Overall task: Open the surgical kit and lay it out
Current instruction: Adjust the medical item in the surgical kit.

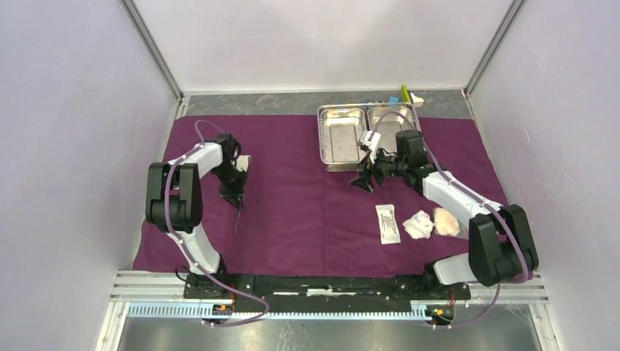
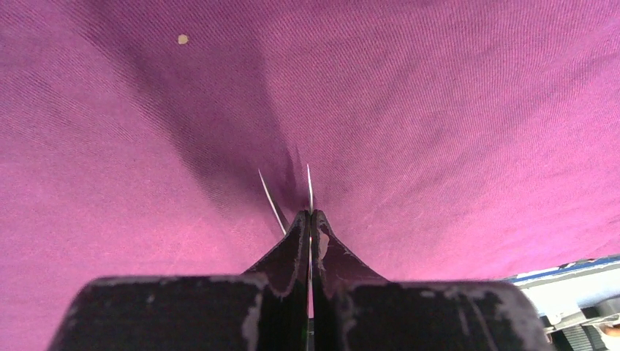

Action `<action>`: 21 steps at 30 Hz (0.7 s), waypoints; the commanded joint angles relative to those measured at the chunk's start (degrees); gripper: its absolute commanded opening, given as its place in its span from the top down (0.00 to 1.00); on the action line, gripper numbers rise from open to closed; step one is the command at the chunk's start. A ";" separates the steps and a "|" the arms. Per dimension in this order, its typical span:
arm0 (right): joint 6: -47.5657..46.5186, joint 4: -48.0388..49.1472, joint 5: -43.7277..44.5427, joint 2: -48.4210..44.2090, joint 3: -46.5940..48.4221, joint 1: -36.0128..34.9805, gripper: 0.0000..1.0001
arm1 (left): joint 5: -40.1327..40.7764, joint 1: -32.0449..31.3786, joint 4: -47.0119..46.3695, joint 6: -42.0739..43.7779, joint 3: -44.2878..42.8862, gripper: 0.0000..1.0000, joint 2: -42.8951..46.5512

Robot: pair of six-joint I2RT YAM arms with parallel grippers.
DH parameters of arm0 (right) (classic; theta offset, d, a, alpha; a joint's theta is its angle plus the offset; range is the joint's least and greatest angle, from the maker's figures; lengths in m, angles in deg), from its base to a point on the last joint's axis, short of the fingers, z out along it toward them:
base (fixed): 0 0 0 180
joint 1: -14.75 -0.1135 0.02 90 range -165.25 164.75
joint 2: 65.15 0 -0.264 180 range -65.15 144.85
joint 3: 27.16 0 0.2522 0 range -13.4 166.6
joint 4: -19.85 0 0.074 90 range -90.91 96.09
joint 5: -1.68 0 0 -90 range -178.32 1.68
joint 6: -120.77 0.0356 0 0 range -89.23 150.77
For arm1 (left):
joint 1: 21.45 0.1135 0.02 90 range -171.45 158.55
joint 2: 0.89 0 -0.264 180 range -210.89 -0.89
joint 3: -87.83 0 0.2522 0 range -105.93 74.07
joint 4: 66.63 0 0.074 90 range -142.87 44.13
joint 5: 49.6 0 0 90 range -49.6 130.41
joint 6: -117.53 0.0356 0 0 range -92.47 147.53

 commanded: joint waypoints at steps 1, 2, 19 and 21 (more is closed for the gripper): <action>-1.01 0.21 0.22 -0.44 -0.03 -0.15 0.27 | 0.10 0.21 -0.67 -1.95 -2.10 0.98 0.02; -1.05 0.22 0.12 -0.43 0.00 -0.15 0.27 | 0.22 0.22 -0.67 -1.97 -2.02 0.98 0.27; -1.18 -0.05 -0.50 0.20 0.11 -0.15 0.27 | 0.09 1.56 -0.11 -1.35 -2.54 0.98 -1.18; -1.23 -0.05 -0.57 0.18 0.23 -0.15 0.27 | -0.01 1.56 -0.04 -1.21 -2.64 0.98 -1.49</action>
